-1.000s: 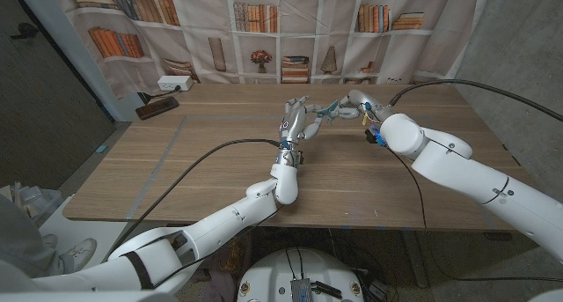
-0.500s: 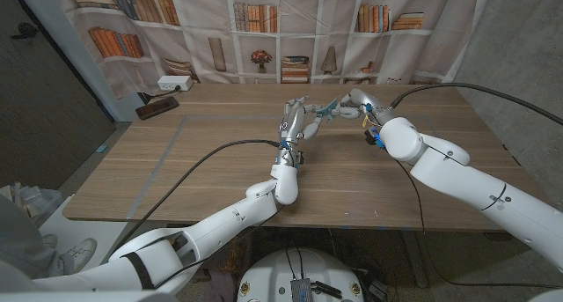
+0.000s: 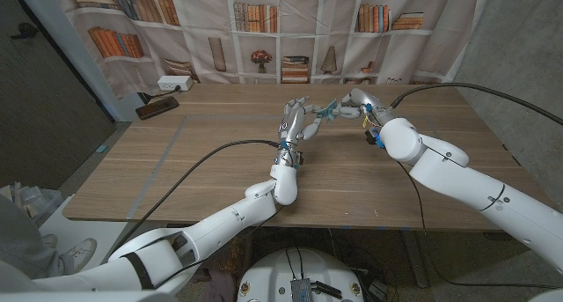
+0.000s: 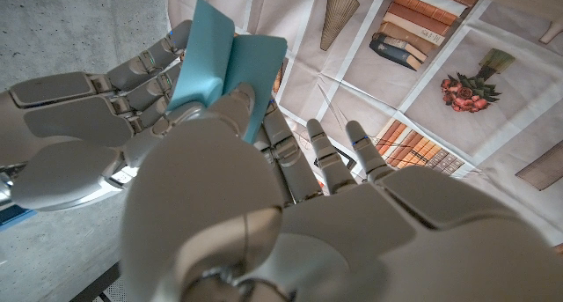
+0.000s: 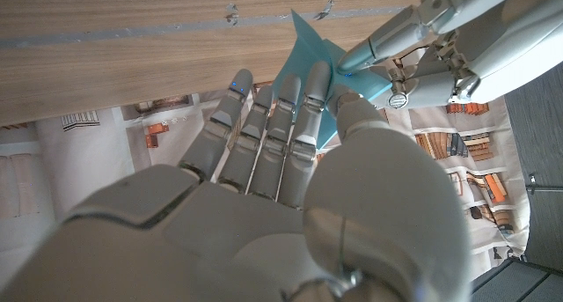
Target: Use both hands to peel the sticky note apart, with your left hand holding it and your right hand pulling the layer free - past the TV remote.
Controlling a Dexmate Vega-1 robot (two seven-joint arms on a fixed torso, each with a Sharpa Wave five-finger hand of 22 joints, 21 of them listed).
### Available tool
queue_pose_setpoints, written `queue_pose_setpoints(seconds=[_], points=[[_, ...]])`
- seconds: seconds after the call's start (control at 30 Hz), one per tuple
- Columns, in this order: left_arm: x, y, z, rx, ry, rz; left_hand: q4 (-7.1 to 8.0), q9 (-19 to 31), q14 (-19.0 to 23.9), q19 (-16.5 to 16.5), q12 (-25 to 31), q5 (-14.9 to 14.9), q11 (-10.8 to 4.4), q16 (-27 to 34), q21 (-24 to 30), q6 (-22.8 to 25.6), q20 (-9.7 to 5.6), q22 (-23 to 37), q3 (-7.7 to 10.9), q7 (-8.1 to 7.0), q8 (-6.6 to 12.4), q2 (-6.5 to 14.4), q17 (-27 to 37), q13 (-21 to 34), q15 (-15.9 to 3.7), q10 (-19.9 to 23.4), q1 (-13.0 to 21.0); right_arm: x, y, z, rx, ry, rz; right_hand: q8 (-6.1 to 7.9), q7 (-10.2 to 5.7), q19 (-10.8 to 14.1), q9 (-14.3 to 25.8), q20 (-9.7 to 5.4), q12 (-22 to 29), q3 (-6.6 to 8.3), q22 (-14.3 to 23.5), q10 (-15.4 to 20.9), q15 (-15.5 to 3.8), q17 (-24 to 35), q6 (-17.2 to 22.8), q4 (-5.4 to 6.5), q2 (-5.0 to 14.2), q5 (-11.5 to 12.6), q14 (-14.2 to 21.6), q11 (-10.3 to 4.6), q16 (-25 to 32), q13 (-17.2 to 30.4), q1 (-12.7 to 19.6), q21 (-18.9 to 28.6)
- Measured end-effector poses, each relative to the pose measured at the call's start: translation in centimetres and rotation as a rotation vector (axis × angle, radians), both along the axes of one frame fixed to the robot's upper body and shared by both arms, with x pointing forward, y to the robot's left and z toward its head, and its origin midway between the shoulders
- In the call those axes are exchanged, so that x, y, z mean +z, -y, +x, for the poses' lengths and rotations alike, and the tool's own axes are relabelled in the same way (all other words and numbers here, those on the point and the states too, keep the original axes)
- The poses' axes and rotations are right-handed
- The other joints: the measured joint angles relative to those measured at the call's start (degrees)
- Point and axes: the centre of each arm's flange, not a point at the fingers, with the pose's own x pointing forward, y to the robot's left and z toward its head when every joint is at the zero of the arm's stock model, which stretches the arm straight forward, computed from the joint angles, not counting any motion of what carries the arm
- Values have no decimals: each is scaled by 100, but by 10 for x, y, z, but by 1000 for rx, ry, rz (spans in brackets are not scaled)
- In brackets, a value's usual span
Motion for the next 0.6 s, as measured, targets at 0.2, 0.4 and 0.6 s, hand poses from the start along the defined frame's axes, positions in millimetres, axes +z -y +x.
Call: queue_pose_setpoints(seconds=[0.2, 0.4, 0.6], points=[[0, 0, 0, -1, 5, 6, 0, -2, -19, 0, -1, -1, 1, 0, -22, 6, 0, -62, 0, -6, 1, 0, -24, -7, 19, 0, 0, 0, 0, 1, -9, -1, -12, 34, 0, 0, 62, 0, 0, 0, 0, 23, 0, 0, 0, 0, -22, 62, 0, -23, 0, 0, -21, 0], [0, 0, 0, -2, 7, 15, 0, -24, -17, 21, -1, -4, 0, 0, -22, 6, -21, -104, 0, -6, 1, 1, -48, -10, 17, 1, -1, 1, 0, 2, -35, 2, -28, 44, 0, 0, 120, 1, 0, 0, 0, 44, 0, 0, -1, 0, -45, 104, 0, -3, 0, 0, -44, 0], [0, -1, 0, -1, 8, 21, -11, -27, -17, 30, -4, -10, -8, 16, -22, 19, -33, -140, 10, 4, -1, 1, -56, -12, 17, 49, -1, 2, 2, 3, -68, 9, -40, 86, 0, 0, 170, 1, 0, 0, -1, 44, 1, -1, -1, -1, -45, 127, 0, -3, 0, -1, -44, 0]])
